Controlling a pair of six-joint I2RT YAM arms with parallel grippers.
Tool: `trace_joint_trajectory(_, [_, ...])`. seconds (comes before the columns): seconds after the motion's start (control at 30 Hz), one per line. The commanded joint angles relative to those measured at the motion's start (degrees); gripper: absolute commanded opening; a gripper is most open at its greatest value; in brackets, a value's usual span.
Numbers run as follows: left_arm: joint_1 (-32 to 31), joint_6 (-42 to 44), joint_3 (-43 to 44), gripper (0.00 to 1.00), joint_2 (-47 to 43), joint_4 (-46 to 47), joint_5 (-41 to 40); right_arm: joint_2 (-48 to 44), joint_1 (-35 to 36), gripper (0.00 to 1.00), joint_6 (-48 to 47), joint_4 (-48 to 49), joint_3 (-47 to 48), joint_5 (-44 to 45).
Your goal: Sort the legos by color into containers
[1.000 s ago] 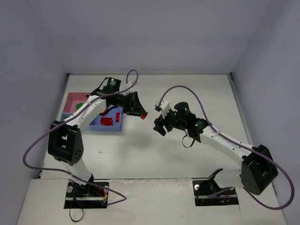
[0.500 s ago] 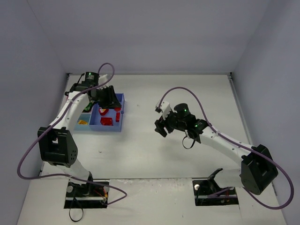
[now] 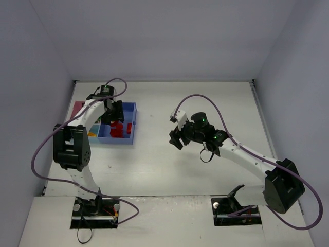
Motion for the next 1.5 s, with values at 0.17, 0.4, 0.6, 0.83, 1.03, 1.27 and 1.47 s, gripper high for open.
trace_joint_trajectory(0.17, [-1.4, -0.8, 2.7, 0.69, -5.2, -0.3, 2.3, -0.6, 0.0, 0.00, -0.6, 2.6, 4.4, -3.2])
trace_joint_trajectory(0.4, [-5.4, -7.6, 0.5, 0.69, -13.6, 6.7, 30.1, 0.3, 0.8, 0.00, -1.0, 2.1, 6.6, -3.9])
trace_joint_trajectory(0.6, [-14.9, -10.0, 0.4, 0.69, -12.9, 11.1, 39.0, 1.3, 1.4, 0.00, -1.6, 2.0, 7.7, -3.8])
trace_joint_trajectory(0.83, [-20.3, -14.0, 0.3, 0.69, -9.0, 17.4, 42.5, 2.2, 2.7, 0.00, -2.4, 1.7, 8.7, -3.6])
trace_joint_trajectory(1.03, [-21.6, -13.8, 1.2, 0.69, -6.2, 17.4, 43.0, 2.1, 3.6, 0.00, -2.7, 1.8, 9.1, -3.2])
trace_joint_trajectory(1.27, [-21.6, -13.7, 1.1, 0.63, -4.3, 17.2, 43.7, 1.6, 3.9, 0.00, -2.5, 1.9, 9.2, -2.7])
trace_joint_trajectory(1.47, [-21.9, -14.4, 0.7, 0.47, -3.7, 19.1, 45.2, 1.4, 4.5, 0.00, -2.2, 2.0, 9.2, -2.7])
